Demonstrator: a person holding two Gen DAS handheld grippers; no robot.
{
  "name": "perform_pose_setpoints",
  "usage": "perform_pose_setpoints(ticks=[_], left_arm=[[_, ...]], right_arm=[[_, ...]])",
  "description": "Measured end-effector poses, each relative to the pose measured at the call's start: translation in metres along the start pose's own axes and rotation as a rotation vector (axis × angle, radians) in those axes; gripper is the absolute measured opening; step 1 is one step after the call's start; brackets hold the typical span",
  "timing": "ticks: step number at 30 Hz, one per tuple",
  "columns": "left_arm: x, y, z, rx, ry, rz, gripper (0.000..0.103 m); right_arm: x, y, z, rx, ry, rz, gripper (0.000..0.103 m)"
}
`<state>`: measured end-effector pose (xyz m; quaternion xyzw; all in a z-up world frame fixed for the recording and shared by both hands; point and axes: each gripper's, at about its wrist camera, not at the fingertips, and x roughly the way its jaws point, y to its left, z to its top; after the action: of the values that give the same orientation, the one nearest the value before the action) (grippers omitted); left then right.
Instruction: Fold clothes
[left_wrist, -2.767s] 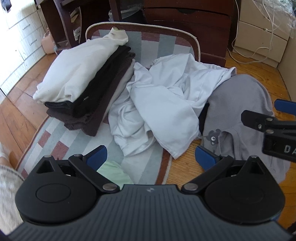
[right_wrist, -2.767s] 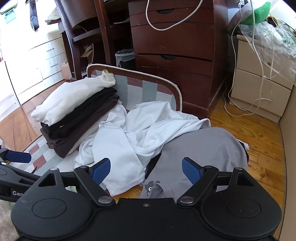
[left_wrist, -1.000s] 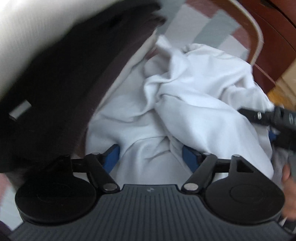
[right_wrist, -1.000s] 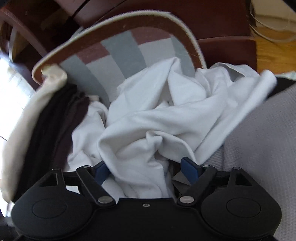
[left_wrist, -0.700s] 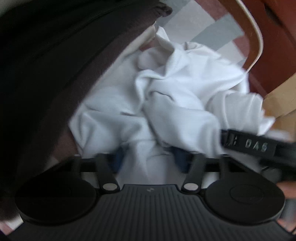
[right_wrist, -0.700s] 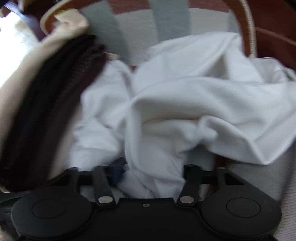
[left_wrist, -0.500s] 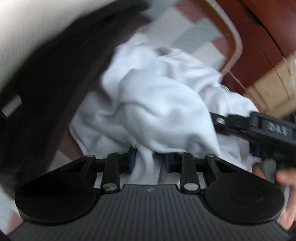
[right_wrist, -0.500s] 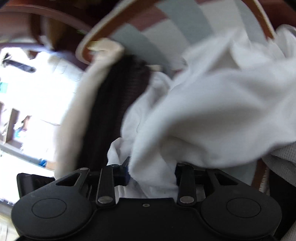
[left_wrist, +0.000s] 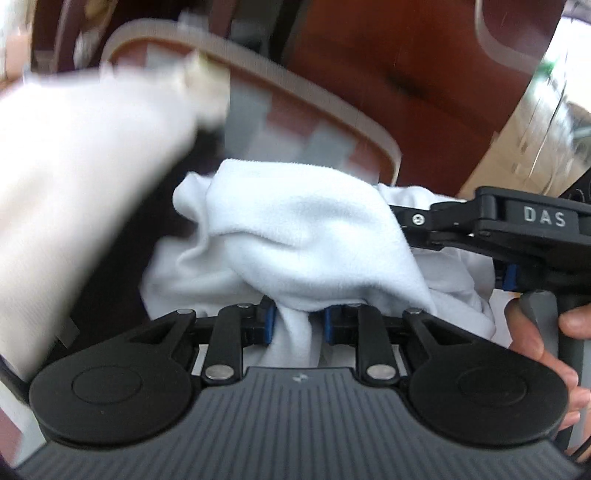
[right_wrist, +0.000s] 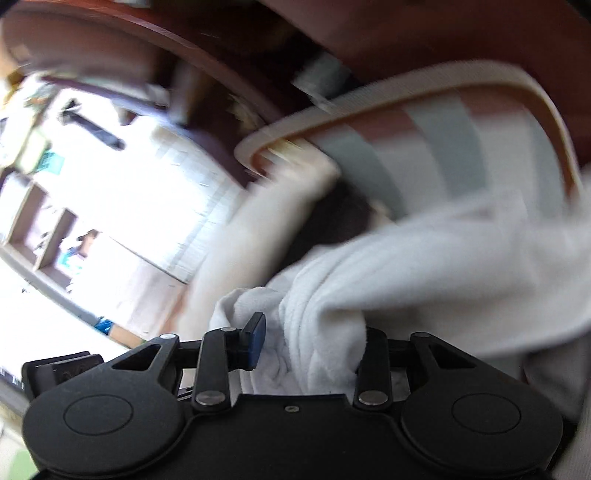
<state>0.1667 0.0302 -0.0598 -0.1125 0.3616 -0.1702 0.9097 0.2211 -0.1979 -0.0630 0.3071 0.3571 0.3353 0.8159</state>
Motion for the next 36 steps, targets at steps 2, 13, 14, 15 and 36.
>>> perform_pose_setpoints(ticks=[2, 13, 14, 15, 36], left_arm=[[-0.027, 0.002, 0.021, -0.005, -0.075, -0.001, 0.021], [-0.256, 0.051, 0.089, -0.094, -0.481, 0.246, 0.021], [-0.281, 0.056, 0.088, -0.105, -0.515, 0.288, 0.021], [-0.307, 0.06, 0.087, -0.116, -0.55, 0.33, 0.021], [-0.573, 0.283, -0.115, -0.733, -0.562, 0.758, 0.042]], right_arm=[[-0.006, 0.038, 0.019, -0.094, -0.027, 0.038, 0.041], [0.017, 0.337, 0.063, -0.625, 0.028, 0.304, 0.041], [0.018, 0.367, 0.057, -0.658, 0.038, 0.345, 0.041], [0.02, 0.397, 0.051, -0.69, 0.049, 0.386, 0.041], [0.261, 0.581, -0.15, -0.744, 0.753, 0.242, 0.045]])
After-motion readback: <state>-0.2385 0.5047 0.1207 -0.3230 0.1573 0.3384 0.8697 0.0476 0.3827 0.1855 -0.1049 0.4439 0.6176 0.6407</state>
